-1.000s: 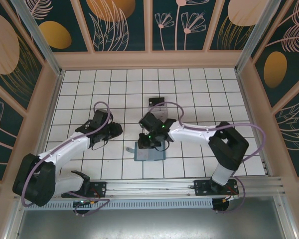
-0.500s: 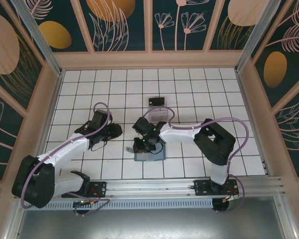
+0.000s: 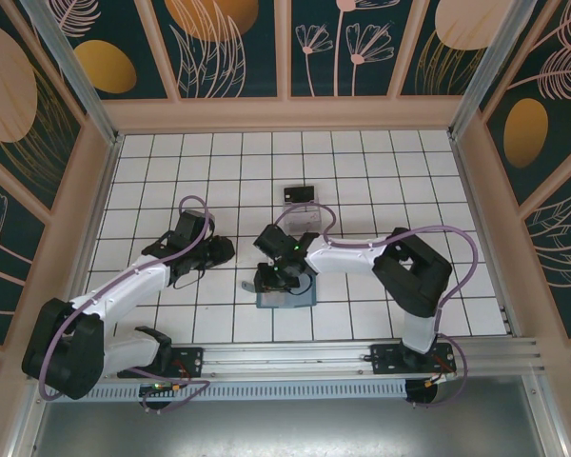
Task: Take the credit cards out of the card holder
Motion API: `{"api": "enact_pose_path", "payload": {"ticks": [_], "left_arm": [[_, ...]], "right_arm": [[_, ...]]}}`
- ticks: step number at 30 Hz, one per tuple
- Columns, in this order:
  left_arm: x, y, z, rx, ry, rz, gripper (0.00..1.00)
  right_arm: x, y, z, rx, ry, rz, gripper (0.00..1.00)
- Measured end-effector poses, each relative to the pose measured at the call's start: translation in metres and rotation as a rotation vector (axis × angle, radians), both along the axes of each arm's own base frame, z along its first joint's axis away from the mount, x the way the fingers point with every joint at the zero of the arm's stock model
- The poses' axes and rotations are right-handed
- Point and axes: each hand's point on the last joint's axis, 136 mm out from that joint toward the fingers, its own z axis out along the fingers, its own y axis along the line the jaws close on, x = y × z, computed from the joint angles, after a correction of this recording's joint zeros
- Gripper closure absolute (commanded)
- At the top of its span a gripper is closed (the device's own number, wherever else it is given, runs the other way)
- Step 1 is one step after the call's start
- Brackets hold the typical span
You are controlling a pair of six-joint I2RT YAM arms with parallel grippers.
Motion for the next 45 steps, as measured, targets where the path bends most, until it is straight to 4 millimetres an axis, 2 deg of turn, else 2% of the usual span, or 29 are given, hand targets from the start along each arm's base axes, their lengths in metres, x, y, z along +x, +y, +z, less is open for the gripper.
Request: {"api": "enact_pose_path", "payload": {"ticks": [13,18,27,45], "left_arm": [[-0.003,-0.005,0.001,-0.025,0.012,-0.02,0.69],[-0.002,-0.006,0.003,-0.027,0.007,-0.021,0.7],[-0.002,-0.006,0.003,-0.027,0.007,-0.021,0.7],[-0.001,-0.008,0.005,-0.034,0.006,-0.031,0.7]], "right_arm": [[0.002,-0.027,0.001,-0.174,-0.069,-0.025,0.56],[0.003,-0.03,0.004,-0.276,-0.115,-0.014,0.54],[0.001,-0.037,-0.005,-0.467,-0.175,0.012,0.49],[0.005,-0.065,0.001,-0.651,-0.25,0.003,0.43]]}}
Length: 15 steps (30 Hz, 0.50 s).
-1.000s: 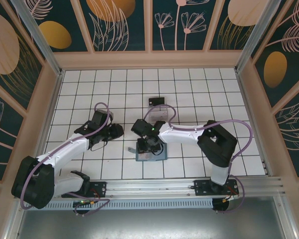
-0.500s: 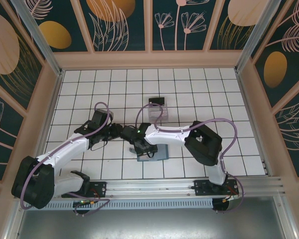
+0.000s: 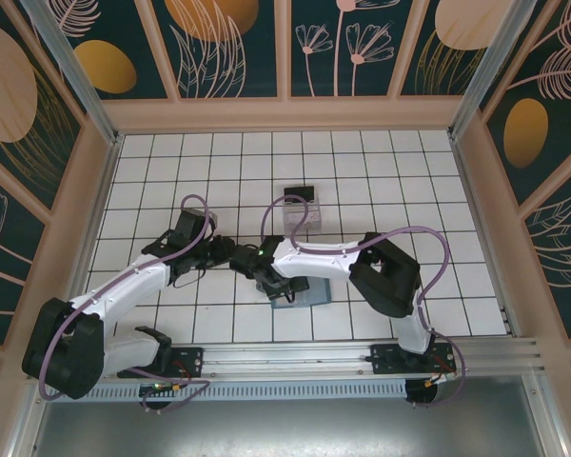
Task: Take the credit cards out of the card holder
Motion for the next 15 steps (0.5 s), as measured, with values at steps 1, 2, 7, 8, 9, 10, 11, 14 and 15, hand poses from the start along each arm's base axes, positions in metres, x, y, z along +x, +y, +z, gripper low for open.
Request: {"api": "enact_pose_path", "payload": {"ticks": [1,2,7,8,9,10,11,14,15], "left_arm": [[0.0,0.0,0.0,0.0,0.0,0.0,0.7],[0.001,0.0,0.001,0.0,-0.001,-0.001,0.7],[0.003,-0.002,0.003,-0.001,-0.006,-0.003,0.7],[0.004,-0.002,0.003,-0.002,-0.006,-0.004,0.7],[0.004,-0.002,0.003,-0.004,-0.005,-0.005,0.69],[0.004,-0.003,0.004,-0.005,-0.005,-0.006,0.7],[0.003,-0.003,0.004,-0.006,-0.004,-0.007,0.7],[0.003,-0.003,0.003,-0.006,-0.004,-0.007,0.7],[0.003,-0.003,0.004,-0.006,-0.004,-0.007,0.7]], "right_arm": [[0.0,-0.001,0.0,-0.006,-0.003,0.0,0.43],[0.001,-0.003,0.001,-0.012,-0.006,0.001,0.43],[0.001,-0.007,0.001,-0.03,-0.011,0.001,0.43],[0.002,-0.008,0.002,-0.034,-0.015,-0.001,0.43],[0.002,-0.009,0.002,-0.039,-0.018,-0.001,0.43],[0.002,-0.01,0.002,-0.043,-0.021,-0.002,0.43],[0.003,-0.011,0.002,-0.047,-0.023,-0.004,0.43],[0.003,-0.014,0.003,-0.063,-0.032,-0.01,0.43],[0.004,-0.016,0.004,-0.07,-0.036,-0.013,0.43]]}}
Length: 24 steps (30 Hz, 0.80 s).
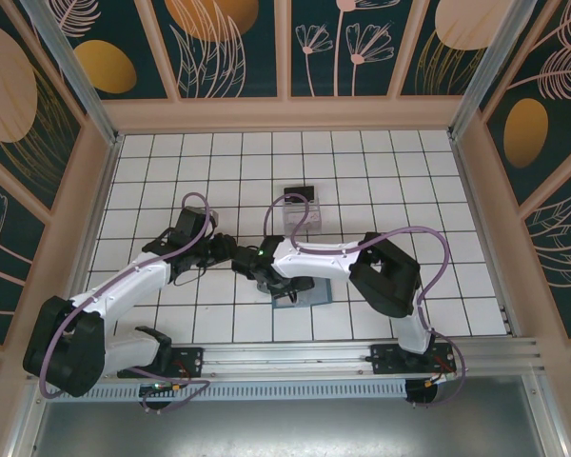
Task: Take the credit cards out of the card holder
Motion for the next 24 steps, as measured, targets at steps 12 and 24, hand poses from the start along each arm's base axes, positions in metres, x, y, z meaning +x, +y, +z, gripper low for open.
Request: {"api": "enact_pose_path", "payload": {"ticks": [12,24], "left_arm": [[0.007,-0.005,0.011,-0.013,-0.02,-0.007,0.7],[-0.005,-0.041,0.016,-0.029,0.001,-0.117,0.72]], "right_arm": [[0.0,-0.028,0.017,-0.053,-0.047,-0.024,0.43],[-0.004,-0.087,0.006,-0.043,-0.023,-0.115,0.43]]}}
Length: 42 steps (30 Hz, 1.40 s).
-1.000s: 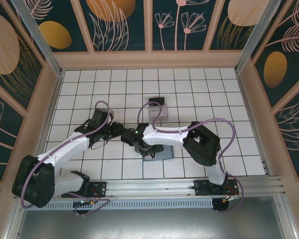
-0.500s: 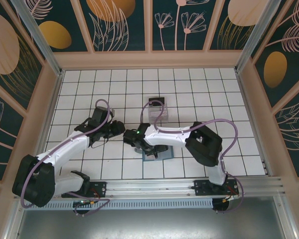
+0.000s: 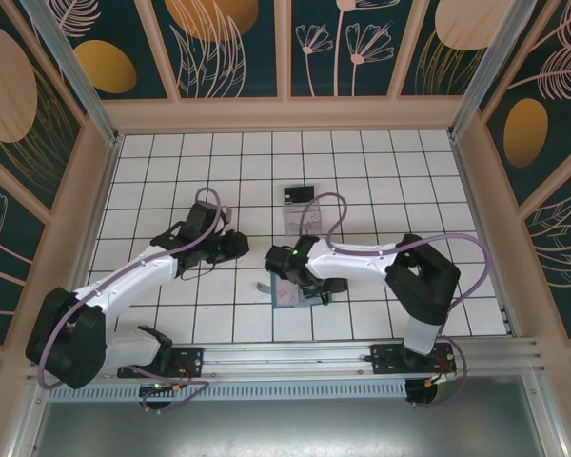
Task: Take the credit cards out of the card holder
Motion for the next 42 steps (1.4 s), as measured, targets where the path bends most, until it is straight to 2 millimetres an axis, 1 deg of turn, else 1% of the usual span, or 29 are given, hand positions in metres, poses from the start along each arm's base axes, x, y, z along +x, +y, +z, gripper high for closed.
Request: {"api": "enact_pose_path", "payload": {"ticks": [3,6,13,16,20,23,25,27,30,34,37,39,42], "left_arm": [[-0.008,-0.018,0.001,-0.005,0.01,-0.045,0.73],[-0.017,-0.033,-0.002,-0.01,0.031,-0.077,0.73],[-0.04,-0.062,-0.014,-0.019,0.084,-0.126,0.79],[-0.049,-0.072,-0.021,-0.026,0.104,-0.14,0.81],[-0.06,-0.086,-0.035,-0.028,0.14,-0.165,0.83],[-0.069,-0.095,-0.049,-0.009,0.168,-0.189,0.84],[-0.075,-0.103,-0.055,-0.003,0.185,-0.21,0.84],[-0.078,-0.111,-0.058,0.001,0.195,-0.225,0.84],[-0.079,-0.124,-0.06,-0.004,0.203,-0.247,0.84],[-0.076,-0.146,-0.057,-0.022,0.203,-0.279,0.84],[-0.071,-0.162,-0.06,-0.022,0.2,-0.305,0.84],[-0.072,-0.165,-0.066,-0.013,0.21,-0.318,0.84],[-0.076,-0.164,-0.078,0.008,0.23,-0.329,0.84]], "right_arm": [[0.002,-0.006,0.0,0.032,0.002,-0.027,0.43],[0.009,0.0,0.008,0.103,-0.012,-0.035,0.44],[0.028,0.031,0.045,0.403,-0.046,-0.052,0.49],[0.035,0.046,0.055,0.549,-0.039,-0.057,0.52],[0.038,0.066,0.059,0.7,0.002,-0.056,0.54],[0.037,0.077,0.061,0.763,0.027,-0.045,0.55],[0.038,0.079,0.062,0.781,0.031,-0.043,0.55],[0.041,0.076,0.062,0.779,0.026,-0.052,0.55],[0.047,0.062,0.065,0.783,-0.001,-0.085,0.55],[0.054,0.037,0.083,0.818,-0.074,-0.129,0.55],[0.057,0.02,0.094,0.843,-0.122,-0.161,0.55],[0.057,0.011,0.098,0.851,-0.14,-0.178,0.55],[0.056,0.001,0.097,0.854,-0.154,-0.199,0.55]]}}
